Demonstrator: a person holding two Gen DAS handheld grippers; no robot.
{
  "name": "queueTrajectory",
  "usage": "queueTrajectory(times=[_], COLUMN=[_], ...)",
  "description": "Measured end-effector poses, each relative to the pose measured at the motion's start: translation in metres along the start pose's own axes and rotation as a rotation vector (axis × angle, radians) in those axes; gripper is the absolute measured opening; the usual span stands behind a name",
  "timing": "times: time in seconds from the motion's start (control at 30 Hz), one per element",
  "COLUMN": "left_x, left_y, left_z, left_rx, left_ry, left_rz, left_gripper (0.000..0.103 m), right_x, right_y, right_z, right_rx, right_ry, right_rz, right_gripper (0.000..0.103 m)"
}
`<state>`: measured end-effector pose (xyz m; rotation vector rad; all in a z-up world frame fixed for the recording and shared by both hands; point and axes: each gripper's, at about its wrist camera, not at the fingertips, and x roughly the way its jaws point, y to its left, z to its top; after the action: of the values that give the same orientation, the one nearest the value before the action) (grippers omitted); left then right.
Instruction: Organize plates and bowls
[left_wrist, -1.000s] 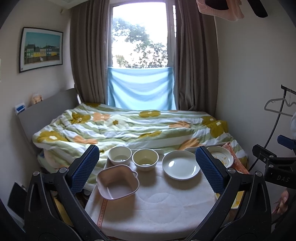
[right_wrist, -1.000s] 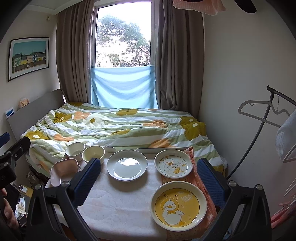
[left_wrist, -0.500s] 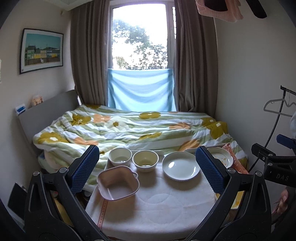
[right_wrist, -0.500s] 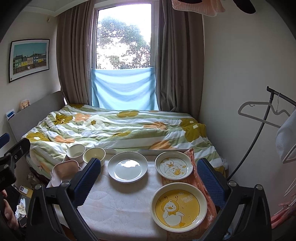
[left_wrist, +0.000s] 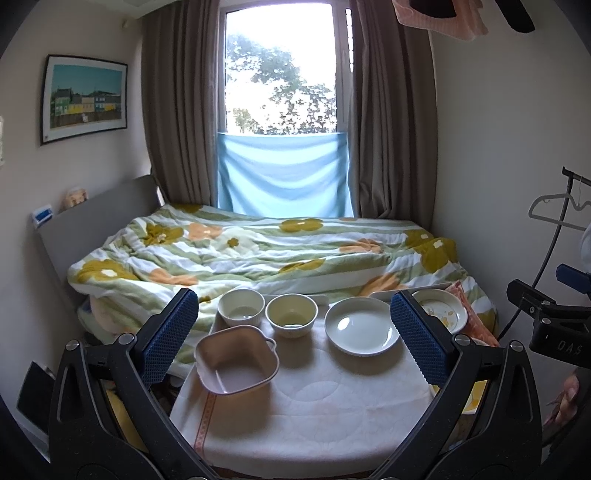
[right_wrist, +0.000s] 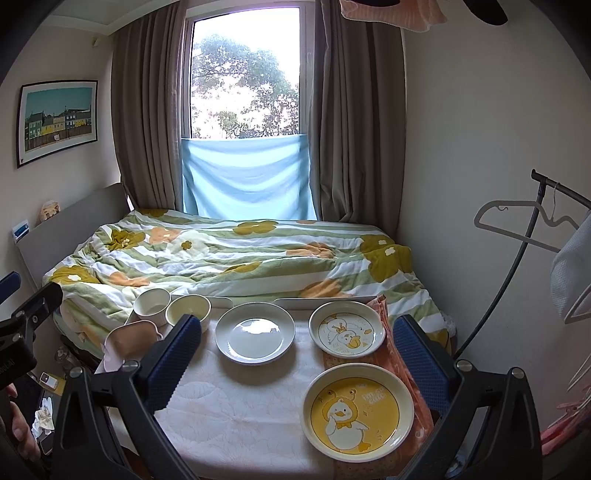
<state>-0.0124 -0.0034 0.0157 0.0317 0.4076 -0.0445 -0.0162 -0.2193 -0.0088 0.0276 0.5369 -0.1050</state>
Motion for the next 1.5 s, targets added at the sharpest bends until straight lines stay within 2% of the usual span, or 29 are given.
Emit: queueTrajectory(times=[1.2,1.33,1.5], left_x=[0.017,0.020,0.038], left_y=[0.004,0.005,-0.003], left_z=[-0.004,-0.004,-0.001], left_rx=[-0.010,-0.005,0.023], left_ry=[0.047,0.056,0.122], left_rz=[-0.008,-0.023,-0.092], left_gripper=[0.103,0.103,0.103], right_x=[0.004,0.005,0.014], right_y=[-0.006,-0.006,-0.010], right_z=[0.002,0.002,-0.005], right_rx=[0.001,0.003,0.039], right_ry=[0.010,0.016,0.058], right_rz=[-0.006,-0.006,-0.007], right_gripper=[0.103,0.103,0.103])
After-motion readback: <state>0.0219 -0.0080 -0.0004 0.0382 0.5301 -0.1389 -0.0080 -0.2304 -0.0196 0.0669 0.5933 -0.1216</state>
